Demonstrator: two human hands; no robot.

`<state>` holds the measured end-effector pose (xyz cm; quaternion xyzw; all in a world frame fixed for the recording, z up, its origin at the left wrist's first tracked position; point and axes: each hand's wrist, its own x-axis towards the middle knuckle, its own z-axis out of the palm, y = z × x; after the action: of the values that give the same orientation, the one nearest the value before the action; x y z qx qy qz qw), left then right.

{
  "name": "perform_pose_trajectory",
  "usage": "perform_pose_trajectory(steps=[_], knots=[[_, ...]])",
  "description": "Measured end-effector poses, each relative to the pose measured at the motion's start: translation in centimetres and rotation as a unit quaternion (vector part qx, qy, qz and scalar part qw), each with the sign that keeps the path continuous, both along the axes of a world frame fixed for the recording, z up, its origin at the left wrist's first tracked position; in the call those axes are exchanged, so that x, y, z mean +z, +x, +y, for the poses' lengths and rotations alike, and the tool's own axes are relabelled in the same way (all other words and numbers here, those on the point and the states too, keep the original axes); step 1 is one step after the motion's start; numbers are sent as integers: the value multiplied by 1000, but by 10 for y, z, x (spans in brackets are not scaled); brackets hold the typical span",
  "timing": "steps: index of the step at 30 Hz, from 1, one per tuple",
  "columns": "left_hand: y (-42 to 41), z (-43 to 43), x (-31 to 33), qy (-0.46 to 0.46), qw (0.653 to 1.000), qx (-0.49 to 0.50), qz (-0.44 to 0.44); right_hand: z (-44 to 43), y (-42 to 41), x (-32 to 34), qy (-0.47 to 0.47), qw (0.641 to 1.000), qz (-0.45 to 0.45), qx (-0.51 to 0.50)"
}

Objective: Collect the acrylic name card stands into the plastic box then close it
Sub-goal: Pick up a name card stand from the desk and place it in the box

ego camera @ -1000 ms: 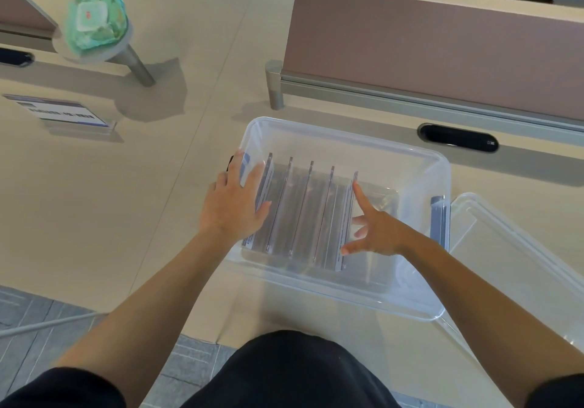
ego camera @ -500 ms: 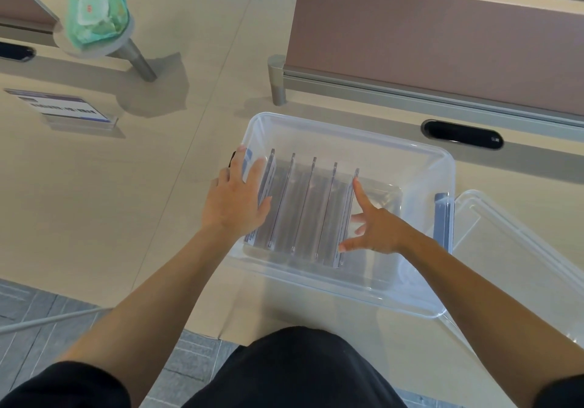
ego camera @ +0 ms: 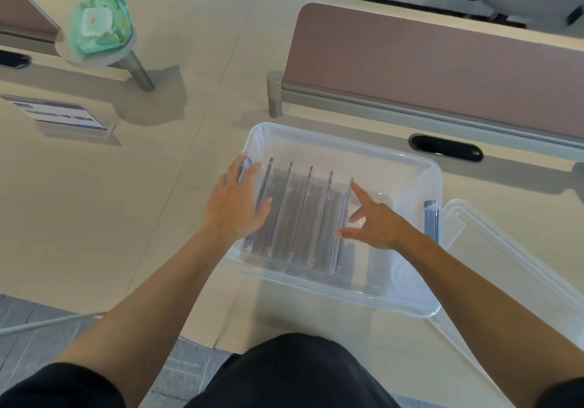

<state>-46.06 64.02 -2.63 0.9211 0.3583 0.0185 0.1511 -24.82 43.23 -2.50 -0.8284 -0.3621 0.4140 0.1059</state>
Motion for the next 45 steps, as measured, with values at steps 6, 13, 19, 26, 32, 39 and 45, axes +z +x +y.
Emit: perform_pose_trajectory(steps=[6, 13, 19, 26, 32, 39, 45], knots=[[-26, 19, 16, -190, 958, 85, -197, 31, -15, 55, 59, 990, -131, -3], [-93, 27, 27, -230, 937, 188, -183, 100, -64, 91, 164, 977, -121, 64], [-154, 27, 45, -205, 917, 302, -163, 169, -112, 88, 215, 964, -38, 148], [-220, 64, 59, -186, 900, 359, -161, 251, -168, 100, 239, 949, -33, 205], [-264, 153, 49, -154, 902, 370, -158, 336, -209, 90, 219, 953, -56, 201], [-294, 302, 22, -210, 859, 397, -246, 453, -264, 61, 177, 976, -42, 120], [-294, 417, -4, -295, 763, 442, -369, 541, -286, 29, 124, 983, -111, 74]])
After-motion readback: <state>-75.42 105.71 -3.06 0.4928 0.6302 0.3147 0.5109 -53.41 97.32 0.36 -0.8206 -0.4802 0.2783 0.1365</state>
